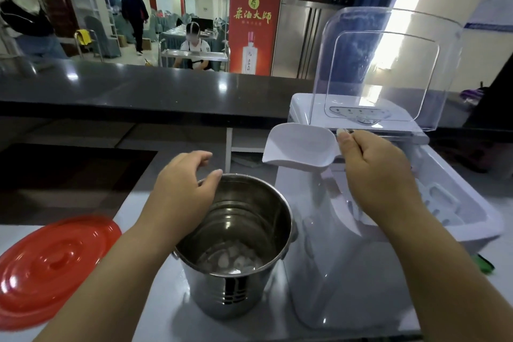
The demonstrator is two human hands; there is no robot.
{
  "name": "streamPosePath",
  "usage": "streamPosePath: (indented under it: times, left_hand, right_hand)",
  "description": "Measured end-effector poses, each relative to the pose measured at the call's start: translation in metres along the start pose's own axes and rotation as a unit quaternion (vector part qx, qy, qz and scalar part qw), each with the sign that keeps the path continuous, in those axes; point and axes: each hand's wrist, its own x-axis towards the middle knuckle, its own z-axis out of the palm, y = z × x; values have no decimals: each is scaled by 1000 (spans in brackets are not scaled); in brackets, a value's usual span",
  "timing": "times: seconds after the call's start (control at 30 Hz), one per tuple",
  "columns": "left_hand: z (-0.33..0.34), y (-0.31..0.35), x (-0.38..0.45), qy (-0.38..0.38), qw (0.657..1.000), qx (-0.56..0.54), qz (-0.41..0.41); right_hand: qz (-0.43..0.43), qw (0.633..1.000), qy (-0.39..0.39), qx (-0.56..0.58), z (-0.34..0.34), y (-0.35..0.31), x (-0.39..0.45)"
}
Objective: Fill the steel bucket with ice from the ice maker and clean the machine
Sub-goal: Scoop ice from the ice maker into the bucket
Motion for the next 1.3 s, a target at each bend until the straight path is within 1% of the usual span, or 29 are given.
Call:
streamPosePath:
  times: [0.2,0.37,0.5,0.63,0.77,0.93,1.13,1.3]
  left_hand:
    - [10,37,6,-34,998,-15,48]
    - [29,73,13,-44,996,-39,71]
    - [48,103,16,-69,993,-55,72]
    - [70,128,23,-79,993,-75,39]
    - [89,142,28,-68,992,-103,-3]
    - [103,148,25,-39,989,-141,-17]
    - [106,142,28,-49,990,-131,-20]
    - [106,141,27,-44,991,-121,-24]
  right_hand:
    - [25,999,35,2,-20,19,4]
    - [28,998,51,-8,-39,44,7]
    - [13,998,56,-28,-60,63,13]
    - [-9,995,58,-83,-78,82,22]
    - [-53,990,5,-131,-89,97,32]
    - [-101,972,-84,-196,-100,101,44]
    - [-129,934,-154,-296,-101,95,55]
    - [-141,913,-210,-320,-99,85,61]
